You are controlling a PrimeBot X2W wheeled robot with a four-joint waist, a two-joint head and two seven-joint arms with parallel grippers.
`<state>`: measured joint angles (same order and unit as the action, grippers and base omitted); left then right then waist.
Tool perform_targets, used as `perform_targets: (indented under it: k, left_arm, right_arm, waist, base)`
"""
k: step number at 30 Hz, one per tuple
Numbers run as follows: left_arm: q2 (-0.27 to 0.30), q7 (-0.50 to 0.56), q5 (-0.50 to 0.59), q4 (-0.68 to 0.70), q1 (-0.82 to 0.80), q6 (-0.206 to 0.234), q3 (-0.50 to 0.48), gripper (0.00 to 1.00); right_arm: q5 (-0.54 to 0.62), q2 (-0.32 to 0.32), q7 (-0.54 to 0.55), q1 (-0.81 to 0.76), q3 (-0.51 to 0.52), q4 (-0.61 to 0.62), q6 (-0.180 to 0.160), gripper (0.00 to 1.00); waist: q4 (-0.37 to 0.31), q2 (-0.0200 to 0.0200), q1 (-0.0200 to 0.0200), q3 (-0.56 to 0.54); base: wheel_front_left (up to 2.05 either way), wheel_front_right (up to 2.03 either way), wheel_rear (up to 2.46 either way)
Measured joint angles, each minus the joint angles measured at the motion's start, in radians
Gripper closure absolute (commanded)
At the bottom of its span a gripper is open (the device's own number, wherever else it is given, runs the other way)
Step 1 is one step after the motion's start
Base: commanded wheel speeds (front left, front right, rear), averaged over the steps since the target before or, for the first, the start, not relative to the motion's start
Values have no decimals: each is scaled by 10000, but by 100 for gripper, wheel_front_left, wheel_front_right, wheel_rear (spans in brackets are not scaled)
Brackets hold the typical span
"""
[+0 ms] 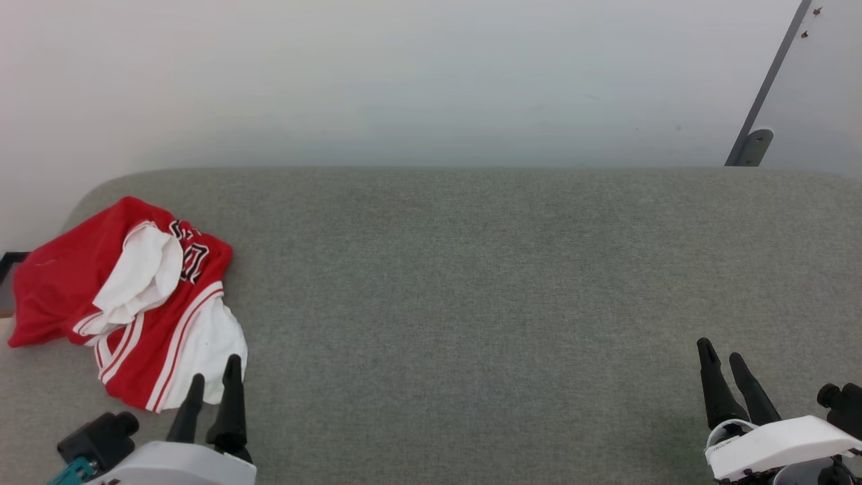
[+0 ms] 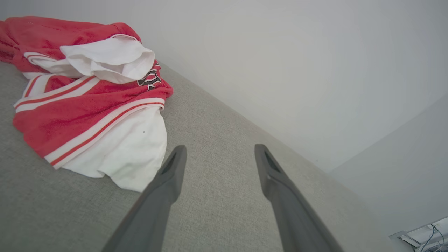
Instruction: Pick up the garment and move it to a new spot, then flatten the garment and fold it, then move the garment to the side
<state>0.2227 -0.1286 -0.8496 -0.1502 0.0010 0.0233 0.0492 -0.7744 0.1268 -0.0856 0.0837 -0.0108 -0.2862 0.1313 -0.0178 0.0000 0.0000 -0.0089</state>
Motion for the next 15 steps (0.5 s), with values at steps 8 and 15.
perform_targets:
  k: [8, 15]
  left_arm:
    - [35, -222, 966, 67, 98, -136, -194, 0]
    - [-23, -370, 1753, 150, 203, -245, -343, 0]
  right_arm:
    - [888, 50, -136, 34, 40, 113, 0, 0]
    - [1611, 109, -351, 92, 12, 205, 0, 0]
  waist:
    - [-46, 0, 0, -2]
    - [-91, 0, 0, -3]
  base:
    - [0, 0, 0]
    - [0, 0, 0]
